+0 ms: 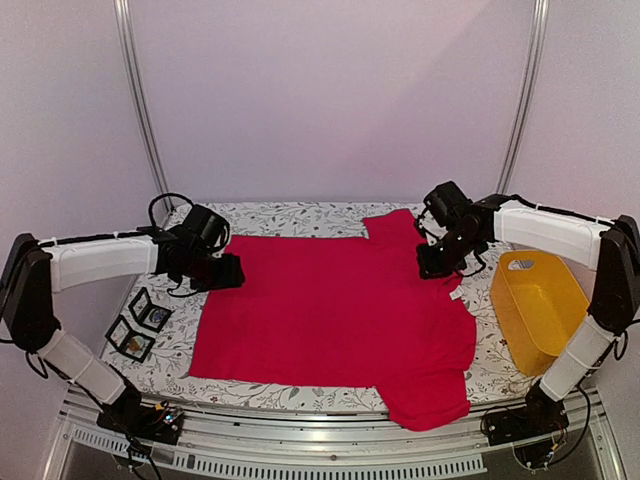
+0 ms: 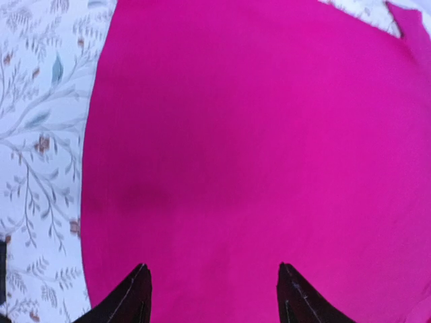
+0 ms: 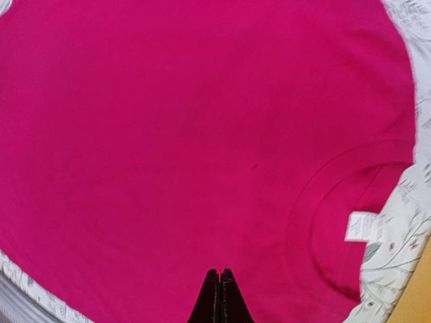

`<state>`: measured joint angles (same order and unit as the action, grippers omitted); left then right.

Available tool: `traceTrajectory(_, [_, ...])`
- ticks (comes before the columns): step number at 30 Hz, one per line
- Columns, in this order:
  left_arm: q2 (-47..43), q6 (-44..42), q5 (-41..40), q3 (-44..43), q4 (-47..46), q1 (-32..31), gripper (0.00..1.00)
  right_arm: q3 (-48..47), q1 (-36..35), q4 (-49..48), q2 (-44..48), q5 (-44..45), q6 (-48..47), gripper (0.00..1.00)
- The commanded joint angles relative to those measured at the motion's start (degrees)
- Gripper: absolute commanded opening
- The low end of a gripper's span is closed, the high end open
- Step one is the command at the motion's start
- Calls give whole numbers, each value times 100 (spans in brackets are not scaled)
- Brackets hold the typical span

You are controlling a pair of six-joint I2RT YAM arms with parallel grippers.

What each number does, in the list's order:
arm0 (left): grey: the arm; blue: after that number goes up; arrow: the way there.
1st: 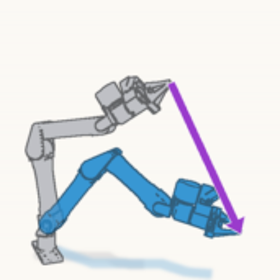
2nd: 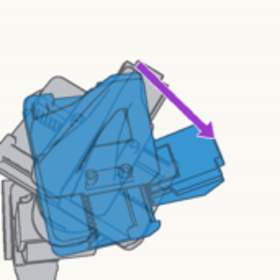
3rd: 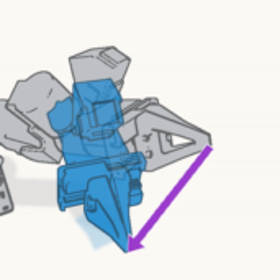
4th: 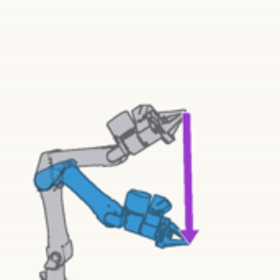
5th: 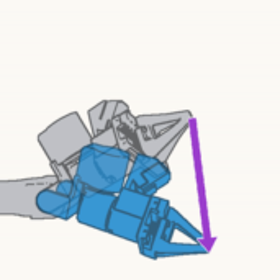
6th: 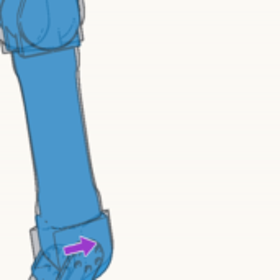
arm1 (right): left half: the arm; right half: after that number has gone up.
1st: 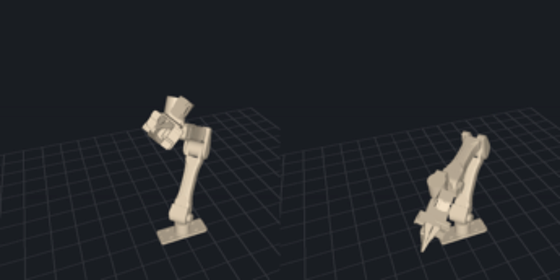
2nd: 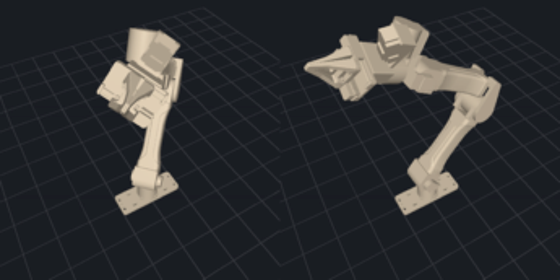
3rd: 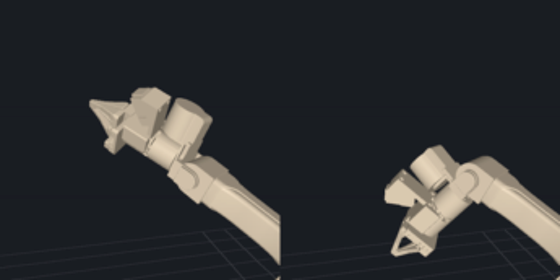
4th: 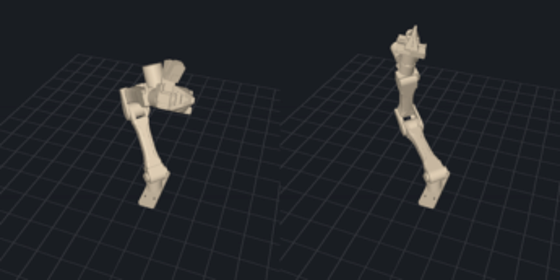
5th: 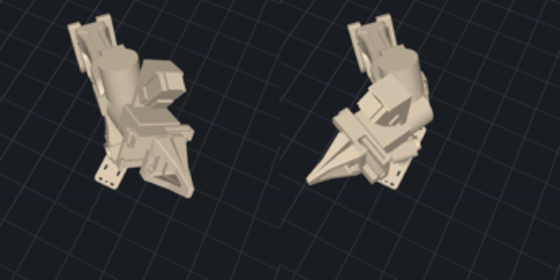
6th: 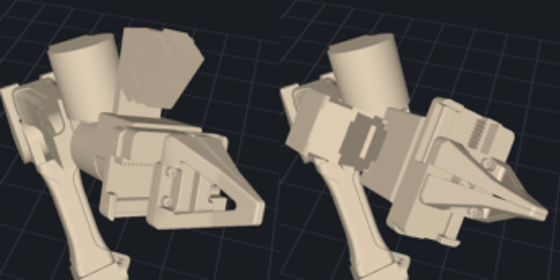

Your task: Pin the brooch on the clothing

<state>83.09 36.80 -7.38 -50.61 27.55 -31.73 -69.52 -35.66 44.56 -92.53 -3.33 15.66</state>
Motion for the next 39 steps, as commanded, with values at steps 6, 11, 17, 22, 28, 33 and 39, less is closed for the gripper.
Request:
traceTrajectory(6, [2433, -825, 341, -2399, -1260, 1279, 63, -2169, 1688, -1383, -2238, 1151, -260, 0])
traceTrajectory(11, [4060, -935, 419, -3974, -808, 1669, 62, -3832, 2243, -1323, -3937, 737, -338, 0])
traceTrajectory(17, [5170, -971, 459, -4890, -498, 1737, 61, -4860, 2429, -1067, -5107, 399, -215, 0])
traceTrajectory(22, [5367, -875, 469, -4932, -415, 1862, 62, -5040, 2614, -900, -5468, 21, 146, 0])
traceTrajectory(28, [5425, -875, 380, -4953, -426, 1993, 62, -5584, 2695, -837, -5758, -352, 381, 0])
traceTrajectory(33, [5549, -887, 295, -5142, -394, 2071, 62, -6104, 2822, -864, -6020, -650, 432, 0])
traceTrajectory(39, [5526, -808, 462, -4969, -497, 2090, 62, -6101, 2784, -879, -5826, -776, 82, 28])
